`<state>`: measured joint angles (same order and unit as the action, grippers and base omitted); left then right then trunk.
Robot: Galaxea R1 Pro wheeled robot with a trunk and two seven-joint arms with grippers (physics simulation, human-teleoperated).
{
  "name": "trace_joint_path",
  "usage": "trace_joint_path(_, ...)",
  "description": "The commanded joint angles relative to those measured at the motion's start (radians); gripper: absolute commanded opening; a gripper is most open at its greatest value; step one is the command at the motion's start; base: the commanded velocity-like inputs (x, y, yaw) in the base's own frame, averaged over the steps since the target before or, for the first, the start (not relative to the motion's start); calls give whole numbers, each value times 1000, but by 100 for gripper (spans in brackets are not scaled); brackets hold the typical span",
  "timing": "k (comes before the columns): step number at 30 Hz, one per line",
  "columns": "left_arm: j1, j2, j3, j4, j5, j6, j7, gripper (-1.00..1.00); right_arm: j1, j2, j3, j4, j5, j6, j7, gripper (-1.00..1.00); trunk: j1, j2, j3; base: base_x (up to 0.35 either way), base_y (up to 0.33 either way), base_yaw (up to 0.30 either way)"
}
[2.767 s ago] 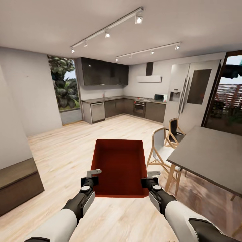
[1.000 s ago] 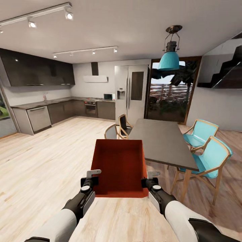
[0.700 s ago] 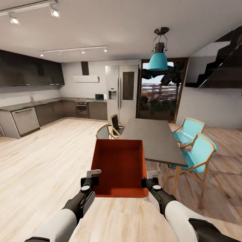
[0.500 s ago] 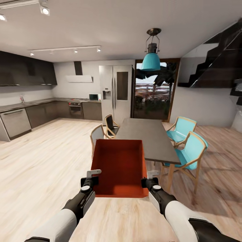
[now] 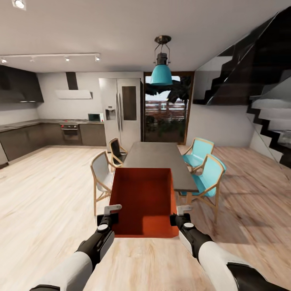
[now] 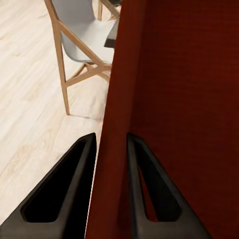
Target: Move the two storage containers from the living room to the garage. In the garage, place one container on the floor and stack the other container on top of it (either order is fine).
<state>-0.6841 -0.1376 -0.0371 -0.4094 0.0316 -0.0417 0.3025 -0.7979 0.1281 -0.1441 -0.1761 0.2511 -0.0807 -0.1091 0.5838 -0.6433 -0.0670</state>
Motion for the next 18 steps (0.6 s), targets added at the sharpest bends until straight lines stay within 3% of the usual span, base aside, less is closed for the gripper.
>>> trace_joint_path(1, -1, 29, 5, -2, -15, -60, 21, -100, -1, 1, -42, 4, 4, -4, -1, -100, 0, -2, -2, 0, 0, -283)
trace_joint_path(18, -1, 29, 3, -1, -16, -60, 21, -100, -1, 1, -41, 4, 4, -4, -1, -100, 0, -2, -2, 0, 0, -283)
